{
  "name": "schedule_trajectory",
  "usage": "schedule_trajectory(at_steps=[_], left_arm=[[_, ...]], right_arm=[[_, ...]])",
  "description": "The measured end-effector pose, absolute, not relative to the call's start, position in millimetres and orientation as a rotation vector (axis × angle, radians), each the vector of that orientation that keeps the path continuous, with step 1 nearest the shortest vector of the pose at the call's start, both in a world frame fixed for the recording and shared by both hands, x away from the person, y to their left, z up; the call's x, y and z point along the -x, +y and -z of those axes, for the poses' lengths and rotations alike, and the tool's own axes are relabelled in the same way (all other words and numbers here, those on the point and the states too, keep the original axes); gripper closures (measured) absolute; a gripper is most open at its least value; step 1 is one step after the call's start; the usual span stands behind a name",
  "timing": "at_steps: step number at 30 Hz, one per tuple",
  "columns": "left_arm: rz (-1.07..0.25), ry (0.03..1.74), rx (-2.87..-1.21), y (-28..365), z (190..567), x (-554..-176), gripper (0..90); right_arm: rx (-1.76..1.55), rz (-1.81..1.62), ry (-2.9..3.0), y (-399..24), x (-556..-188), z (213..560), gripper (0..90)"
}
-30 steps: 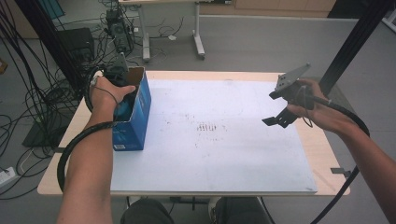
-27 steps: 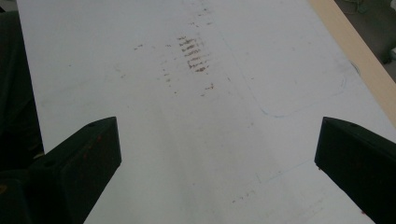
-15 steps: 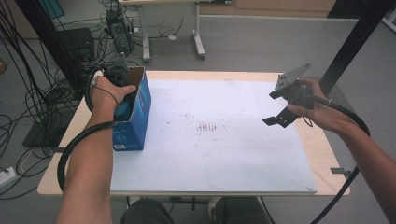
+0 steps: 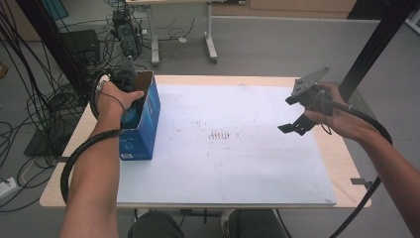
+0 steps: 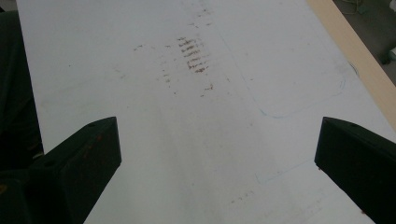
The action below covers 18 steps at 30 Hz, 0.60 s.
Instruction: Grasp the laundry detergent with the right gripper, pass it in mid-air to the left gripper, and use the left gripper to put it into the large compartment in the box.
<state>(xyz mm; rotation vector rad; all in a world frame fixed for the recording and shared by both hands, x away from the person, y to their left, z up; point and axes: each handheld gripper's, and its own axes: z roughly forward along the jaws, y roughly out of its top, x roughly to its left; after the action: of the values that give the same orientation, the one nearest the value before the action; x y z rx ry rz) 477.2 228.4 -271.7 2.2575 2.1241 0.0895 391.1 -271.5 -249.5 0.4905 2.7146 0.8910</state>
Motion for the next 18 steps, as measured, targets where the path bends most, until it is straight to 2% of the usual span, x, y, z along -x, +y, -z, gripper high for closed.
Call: schedule_trajectory(at_steps=[18], left_arm=[[-0.087,2.12,-2.25,230.4,271.8,-476.6,36.7]], right_arm=[[-0.482,-0.883,2.714,-269.6,-391.3,245.9,0.3]])
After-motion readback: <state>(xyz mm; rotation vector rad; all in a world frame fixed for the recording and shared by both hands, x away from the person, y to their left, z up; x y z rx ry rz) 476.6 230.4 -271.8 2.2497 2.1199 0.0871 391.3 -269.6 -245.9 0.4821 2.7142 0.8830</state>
